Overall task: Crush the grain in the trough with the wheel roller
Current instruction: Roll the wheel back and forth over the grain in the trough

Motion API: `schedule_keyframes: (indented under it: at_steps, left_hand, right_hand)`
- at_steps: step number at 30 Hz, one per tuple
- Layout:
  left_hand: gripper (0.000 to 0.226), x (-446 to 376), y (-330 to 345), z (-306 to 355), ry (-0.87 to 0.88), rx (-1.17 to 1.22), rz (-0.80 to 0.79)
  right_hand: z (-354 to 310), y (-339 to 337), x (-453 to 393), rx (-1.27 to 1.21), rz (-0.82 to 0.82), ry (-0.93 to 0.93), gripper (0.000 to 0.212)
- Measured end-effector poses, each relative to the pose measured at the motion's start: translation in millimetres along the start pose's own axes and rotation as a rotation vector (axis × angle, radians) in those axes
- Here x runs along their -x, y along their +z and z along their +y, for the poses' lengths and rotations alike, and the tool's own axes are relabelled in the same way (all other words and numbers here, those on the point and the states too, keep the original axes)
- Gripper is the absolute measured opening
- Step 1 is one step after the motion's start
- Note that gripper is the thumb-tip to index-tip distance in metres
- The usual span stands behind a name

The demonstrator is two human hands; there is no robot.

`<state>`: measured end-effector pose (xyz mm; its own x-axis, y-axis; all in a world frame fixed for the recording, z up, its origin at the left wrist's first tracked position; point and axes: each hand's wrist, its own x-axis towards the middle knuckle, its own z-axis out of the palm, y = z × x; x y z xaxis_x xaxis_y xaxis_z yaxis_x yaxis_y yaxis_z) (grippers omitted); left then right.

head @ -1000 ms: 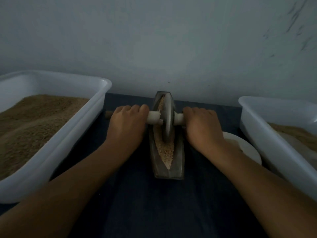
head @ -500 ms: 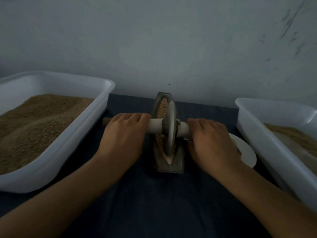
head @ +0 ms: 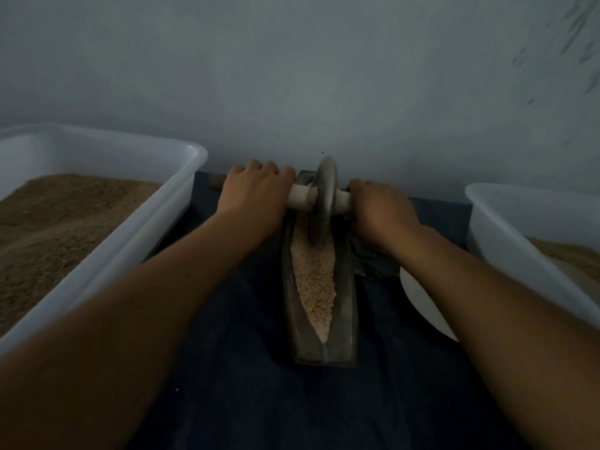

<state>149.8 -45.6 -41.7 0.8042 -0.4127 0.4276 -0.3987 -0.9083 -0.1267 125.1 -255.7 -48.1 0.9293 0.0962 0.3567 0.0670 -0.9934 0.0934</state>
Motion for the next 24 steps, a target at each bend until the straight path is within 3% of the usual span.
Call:
schedule_keyframes:
  at_steps: [3, 8, 12, 16, 24]
  left_hand:
    - [0.04, -12.5, 0.0, -2.3, -0.017, 0.012, -0.025]
    - [0.028, 8.1, 7.6, 2.5, -0.065, 0.019, 0.032]
    - [0.029, 43.0, 6.1, 3.9, -0.061, 0.057, 0.083]
    - [0.033, 71.9, -10.2, 7.9, -0.023, 0.096, 0.087]
    - [0.043, 122.7, -52.7, 21.1, 0.004, 0.259, 0.131]
  right_hand:
    - [1.8, 2.5, -7.9, -0.02, -0.036, 0.012, 0.031]
    - [-5.9, 0.5, 4.1, 0.037, 0.066, 0.002, 0.023]
    - [-16.6, -10.7, 28.8, 0.043, 0.157, -0.027, 0.007]
    - [-24.5, -18.8, 64.9, 0.012, 0.178, -0.039, 0.008]
    - [-30.4, -45.8, 136.5, -0.045, 0.199, -0.113, 0.051]
